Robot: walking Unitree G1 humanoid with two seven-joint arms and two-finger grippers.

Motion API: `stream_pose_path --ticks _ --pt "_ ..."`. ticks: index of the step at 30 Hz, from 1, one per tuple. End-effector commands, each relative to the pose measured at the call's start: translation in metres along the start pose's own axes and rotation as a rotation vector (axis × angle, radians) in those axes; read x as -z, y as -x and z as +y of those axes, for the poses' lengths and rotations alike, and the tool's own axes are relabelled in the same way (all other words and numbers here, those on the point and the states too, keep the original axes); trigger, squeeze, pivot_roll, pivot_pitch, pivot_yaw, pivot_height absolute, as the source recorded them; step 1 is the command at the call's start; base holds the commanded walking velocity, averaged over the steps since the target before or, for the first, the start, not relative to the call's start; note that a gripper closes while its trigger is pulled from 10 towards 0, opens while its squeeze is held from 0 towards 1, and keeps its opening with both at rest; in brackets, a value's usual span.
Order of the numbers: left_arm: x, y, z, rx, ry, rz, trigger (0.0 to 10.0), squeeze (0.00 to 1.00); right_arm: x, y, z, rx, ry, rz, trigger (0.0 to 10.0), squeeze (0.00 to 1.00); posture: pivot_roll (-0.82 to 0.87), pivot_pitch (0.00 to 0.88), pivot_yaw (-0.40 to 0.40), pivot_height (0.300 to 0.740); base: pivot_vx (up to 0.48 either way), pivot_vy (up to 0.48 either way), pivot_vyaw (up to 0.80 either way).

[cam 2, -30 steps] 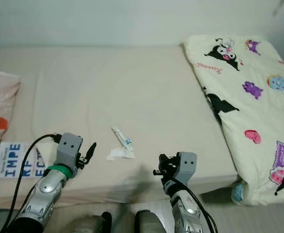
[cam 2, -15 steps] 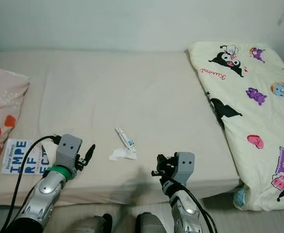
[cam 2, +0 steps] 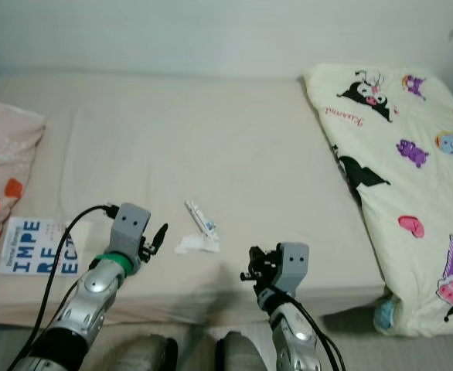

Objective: Clean up the room

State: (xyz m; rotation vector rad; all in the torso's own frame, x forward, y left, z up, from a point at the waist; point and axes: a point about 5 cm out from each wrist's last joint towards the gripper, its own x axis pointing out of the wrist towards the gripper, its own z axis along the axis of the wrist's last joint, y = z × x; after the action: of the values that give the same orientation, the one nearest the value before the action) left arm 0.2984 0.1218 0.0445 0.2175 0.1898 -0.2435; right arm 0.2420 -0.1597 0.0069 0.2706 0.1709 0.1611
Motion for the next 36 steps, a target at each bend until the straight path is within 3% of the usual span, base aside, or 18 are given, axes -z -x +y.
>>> stream_pose_path --ticks 1,6,19,29,30,31,32,33,36 --pt "0.009 0.003 -0.003 0.006 0.002 0.043 10.0 0.0 0.005 0.006 -0.004 0.018 -0.005 0.016 10.0 0.0 0.01 0.09 -0.005 0.626 0.0 0.0 0.0" --pt "0.012 0.004 -0.001 0.0 -0.004 0.049 10.0 0.0 0.006 0.007 -0.004 0.022 -0.01 0.018 10.0 0.0 0.01 0.09 -0.005 0.606 0.0 0.0 0.0" --pt "0.003 0.001 -0.002 -0.005 -0.004 0.015 10.0 0.0 0.004 0.005 -0.003 0.025 -0.024 0.005 10.0 0.0 0.01 0.096 -0.003 0.606 0.0 0.0 0.0" --pt "-0.035 -0.018 -0.008 -0.043 0.059 -0.09 10.0 0.0 0.001 0.004 0.003 -0.003 -0.023 -0.011 10.0 0.0 0.01 0.113 0.002 0.606 0.0 0.0 0.0" --pt "-0.038 -0.022 -0.01 -0.044 0.037 -0.087 10.0 0.4 -0.001 0.003 0.004 -0.011 -0.021 -0.017 10.0 0.0 0.01 0.116 0.003 0.606 0.0 0.0 0.0" --pt "-0.038 -0.022 -0.01 -0.044 0.037 -0.087 10.0 0.4 -0.001 0.003 0.004 -0.011 -0.021 -0.017 10.0 0.0 0.01 0.116 0.003 0.606 0.0 0.0 0.0" --pt "-0.04 -0.025 -0.011 -0.043 0.018 -0.084 10.0 0.52 -0.003 0.002 0.006 -0.017 -0.02 -0.024 10.0 0.0 0.01 0.123 0.004 0.606 0.0 0.0 0.0" --pt "-0.039 -0.029 -0.014 -0.026 -0.01 -0.051 10.0 1.0 -0.007 -0.001 0.007 -0.025 -0.018 -0.034 10.0 0.0 0.01 0.129 0.004 0.606 0.0 0.0 0.0" --pt "-0.037 -0.036 -0.02 0.005 -0.059 0.007 10.0 1.0 -0.016 -0.008 0.009 -0.041 -0.014 -0.057 10.0 0.0 0.0 0.143 0.005 0.606 0.0 0.0 0.0"
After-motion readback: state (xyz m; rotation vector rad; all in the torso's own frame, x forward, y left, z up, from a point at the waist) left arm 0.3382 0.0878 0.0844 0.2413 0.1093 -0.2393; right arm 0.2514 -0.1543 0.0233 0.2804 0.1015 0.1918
